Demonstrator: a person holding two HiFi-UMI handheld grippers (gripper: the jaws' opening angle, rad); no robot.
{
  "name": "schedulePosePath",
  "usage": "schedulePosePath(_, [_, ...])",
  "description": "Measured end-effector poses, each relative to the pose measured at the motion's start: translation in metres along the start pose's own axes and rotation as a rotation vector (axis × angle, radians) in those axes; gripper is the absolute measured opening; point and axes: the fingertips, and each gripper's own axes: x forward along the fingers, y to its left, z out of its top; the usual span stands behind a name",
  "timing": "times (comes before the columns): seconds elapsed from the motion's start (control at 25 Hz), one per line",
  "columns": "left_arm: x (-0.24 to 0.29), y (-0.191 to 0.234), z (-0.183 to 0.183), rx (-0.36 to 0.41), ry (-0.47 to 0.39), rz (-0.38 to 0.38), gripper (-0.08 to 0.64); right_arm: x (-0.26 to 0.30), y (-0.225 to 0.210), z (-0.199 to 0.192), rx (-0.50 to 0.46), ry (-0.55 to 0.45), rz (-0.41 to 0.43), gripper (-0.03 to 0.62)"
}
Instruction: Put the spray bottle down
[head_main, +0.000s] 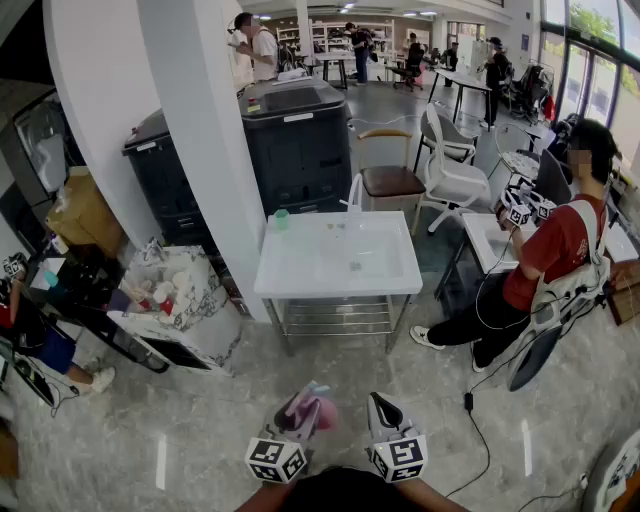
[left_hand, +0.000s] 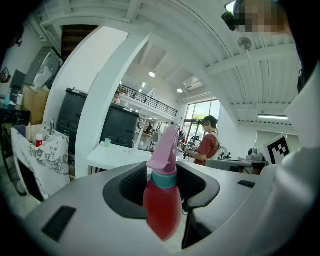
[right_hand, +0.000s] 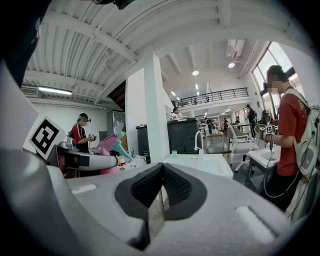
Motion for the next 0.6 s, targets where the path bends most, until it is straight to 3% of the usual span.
schedulePosePath(0.6, [-0.008, -0.022, -0.009, 0.033, 0.012, -0.006, 0.183, -0.023, -0.003, -0.007, 0.026, -0.008, -0.01, -0.003])
